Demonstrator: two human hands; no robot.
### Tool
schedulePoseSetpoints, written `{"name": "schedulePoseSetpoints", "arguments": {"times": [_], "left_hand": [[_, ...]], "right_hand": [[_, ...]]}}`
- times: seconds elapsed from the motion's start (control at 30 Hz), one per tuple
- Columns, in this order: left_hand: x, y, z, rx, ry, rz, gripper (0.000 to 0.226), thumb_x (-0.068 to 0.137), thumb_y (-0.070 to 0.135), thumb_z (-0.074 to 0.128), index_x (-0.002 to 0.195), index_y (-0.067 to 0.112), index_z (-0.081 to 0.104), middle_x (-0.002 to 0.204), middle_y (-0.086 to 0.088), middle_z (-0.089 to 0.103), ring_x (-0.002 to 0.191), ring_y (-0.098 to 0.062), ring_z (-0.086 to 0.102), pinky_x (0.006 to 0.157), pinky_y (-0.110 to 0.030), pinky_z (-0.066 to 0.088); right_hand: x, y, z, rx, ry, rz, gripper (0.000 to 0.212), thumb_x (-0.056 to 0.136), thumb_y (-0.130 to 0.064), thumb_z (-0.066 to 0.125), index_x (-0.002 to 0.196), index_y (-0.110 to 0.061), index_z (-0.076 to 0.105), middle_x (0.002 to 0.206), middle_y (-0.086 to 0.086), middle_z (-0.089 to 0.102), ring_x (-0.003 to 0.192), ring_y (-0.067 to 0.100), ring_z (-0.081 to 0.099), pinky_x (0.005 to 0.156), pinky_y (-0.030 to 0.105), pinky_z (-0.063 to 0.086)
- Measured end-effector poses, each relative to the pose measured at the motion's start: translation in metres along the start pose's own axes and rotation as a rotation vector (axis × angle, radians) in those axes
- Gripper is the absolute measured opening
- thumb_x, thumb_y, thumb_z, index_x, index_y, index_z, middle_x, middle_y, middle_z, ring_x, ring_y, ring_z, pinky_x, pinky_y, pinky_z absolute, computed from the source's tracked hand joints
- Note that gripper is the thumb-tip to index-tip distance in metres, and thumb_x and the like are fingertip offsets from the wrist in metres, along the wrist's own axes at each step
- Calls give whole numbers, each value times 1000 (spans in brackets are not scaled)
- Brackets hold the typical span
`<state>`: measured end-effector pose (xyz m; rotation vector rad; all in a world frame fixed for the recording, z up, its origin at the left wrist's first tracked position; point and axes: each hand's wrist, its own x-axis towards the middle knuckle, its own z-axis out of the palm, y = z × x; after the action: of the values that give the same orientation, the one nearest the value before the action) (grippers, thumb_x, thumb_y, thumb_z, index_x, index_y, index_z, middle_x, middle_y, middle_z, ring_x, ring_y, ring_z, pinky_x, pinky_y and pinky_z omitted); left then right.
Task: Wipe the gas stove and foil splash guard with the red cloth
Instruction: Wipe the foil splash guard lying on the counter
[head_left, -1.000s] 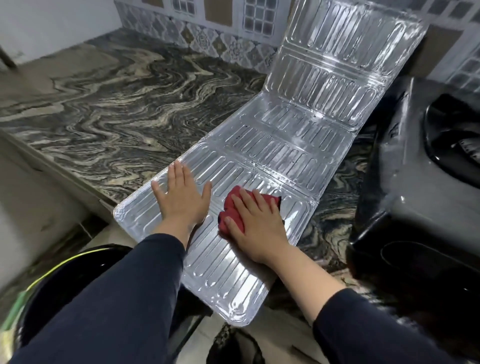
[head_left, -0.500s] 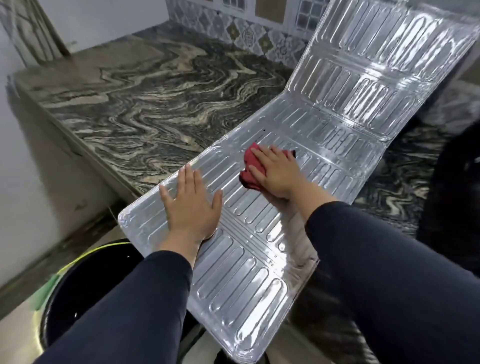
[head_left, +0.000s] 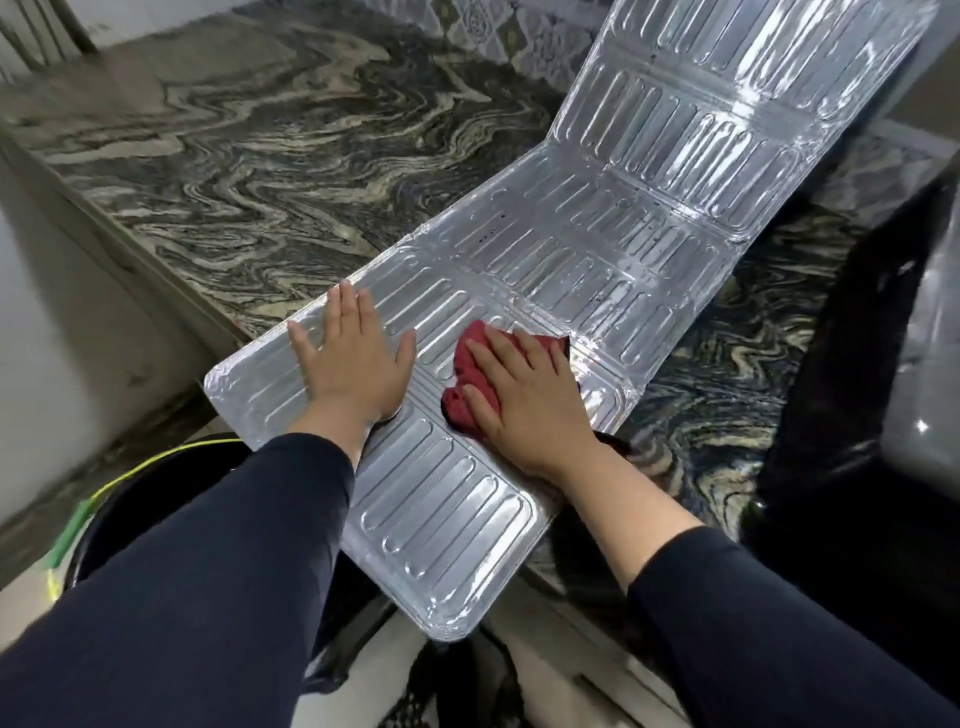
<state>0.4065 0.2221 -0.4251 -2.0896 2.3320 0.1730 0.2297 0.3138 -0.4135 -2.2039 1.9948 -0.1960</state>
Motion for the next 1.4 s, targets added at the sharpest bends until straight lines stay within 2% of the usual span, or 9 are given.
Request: {"name": "schedulePoseSetpoints", "arguments": {"times": [0.17,0.33,0.47,0.53,0.6,0.77,1.0,1.17,1.4], "left_hand": [[0,-1,-4,-10,-35,23,77,92,59,7,151,10,-3,161,-7,-11,148,-19,-14,115,-61,-4],[2,-2,-6,-10,-74,15,79,92,60,10,151,10,-4,161,-6,-12,148,-18,-15,115,-61,-6],[17,7,-26,-14,-75,-96,79,91,52,28,151,9,0,161,-6,-10,148,-19,-12,110,-67,-5],[28,18,-34,-16,-21,-73,77,91,44,30,151,7,0,161,-7,-9,149,-19,-12,110,-66,-6],[40,29,-34,-44,-8,-35,72,93,42,24,150,6,-1,161,-7,-9,149,-19,-12,111,-64,-7],[55,29,-10,-75,-52,-63,72,93,53,1,150,10,-4,161,-6,-13,148,-21,-13,113,-63,-4],[53,27,-5,-53,-4,-46,68,95,48,3,150,9,-5,161,-7,-10,149,-22,-10,115,-62,-3],[55,26,0,-89,28,-50,63,97,40,9,150,9,-4,161,-6,-11,149,-21,-10,115,-63,-1],[56,27,2,-127,61,-62,59,97,33,11,150,11,-3,161,-3,-11,149,-19,-10,116,-62,1]], "right_hand": [[-1,59,-17,-36,-46,138,64,94,-59,15,151,-30,12,161,-6,12,148,22,6,119,48,0],[19,110,-34,-73,-106,357,64,95,-58,14,152,-28,8,162,-4,3,149,22,-2,118,53,0],[12,83,-29,-52,-83,350,62,96,-55,12,151,-28,10,162,-3,4,149,23,-2,118,55,-1],[4,61,-24,-55,-52,335,61,96,-54,12,151,-27,11,161,-2,6,149,25,0,118,54,-1],[-4,37,-20,-43,-24,349,62,96,-54,12,151,-26,11,161,0,7,148,26,-1,118,53,-2],[-14,6,-11,-33,-45,408,69,92,-56,6,152,-21,5,162,2,0,148,29,-9,117,54,-8],[30,27,-14,-15,-78,623,82,90,-65,11,151,-14,-7,161,9,-11,145,34,-18,113,61,-10],[82,12,-10,-15,-74,508,76,93,-59,12,152,-13,-5,160,11,-11,146,34,-14,112,62,-10],[170,-5,-10,-53,-142,186,71,95,-58,13,152,-20,-5,161,1,-10,147,27,-11,115,60,-6]]}}
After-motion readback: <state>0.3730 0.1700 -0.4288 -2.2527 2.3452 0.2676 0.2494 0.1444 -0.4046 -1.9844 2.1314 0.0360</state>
